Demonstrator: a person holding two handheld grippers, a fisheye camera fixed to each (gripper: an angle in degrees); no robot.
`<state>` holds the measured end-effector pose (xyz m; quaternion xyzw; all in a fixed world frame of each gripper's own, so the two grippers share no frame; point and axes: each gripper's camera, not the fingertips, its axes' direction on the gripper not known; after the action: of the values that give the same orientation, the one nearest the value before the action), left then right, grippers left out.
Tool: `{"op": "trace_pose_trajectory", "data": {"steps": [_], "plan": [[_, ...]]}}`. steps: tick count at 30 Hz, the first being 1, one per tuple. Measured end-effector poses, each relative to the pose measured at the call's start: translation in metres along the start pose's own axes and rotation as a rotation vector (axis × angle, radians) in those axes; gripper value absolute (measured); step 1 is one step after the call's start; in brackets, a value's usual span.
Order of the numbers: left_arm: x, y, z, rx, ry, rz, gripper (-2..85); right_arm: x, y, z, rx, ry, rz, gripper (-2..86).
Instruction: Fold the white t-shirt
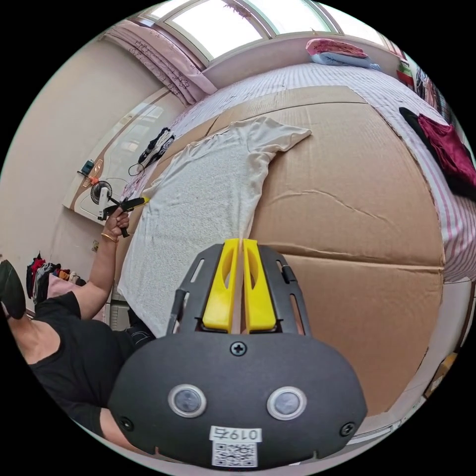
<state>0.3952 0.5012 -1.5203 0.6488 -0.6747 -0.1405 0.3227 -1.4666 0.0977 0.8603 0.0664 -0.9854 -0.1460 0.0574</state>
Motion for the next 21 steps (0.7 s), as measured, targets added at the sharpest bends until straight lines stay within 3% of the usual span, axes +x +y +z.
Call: {"op": "trace_pose_trajectory", "data": {"steps": [5,9,21], "plan": [[-0.004,-0.005,0.002,0.000,0.008,0.004,1.3,0.011,-0.017,-0.042,0.040,0.134,0.042,5.3],[-0.002,-0.010,0.003,-0.003,-0.018,0.027,1.4,0.019,-0.058,-0.068,0.119,-0.052,-0.020,5.9],[-0.014,-0.024,0.006,-0.014,0.006,0.010,1.5,0.078,-0.176,-0.023,-0.034,-0.259,0.154,8.8]]}}
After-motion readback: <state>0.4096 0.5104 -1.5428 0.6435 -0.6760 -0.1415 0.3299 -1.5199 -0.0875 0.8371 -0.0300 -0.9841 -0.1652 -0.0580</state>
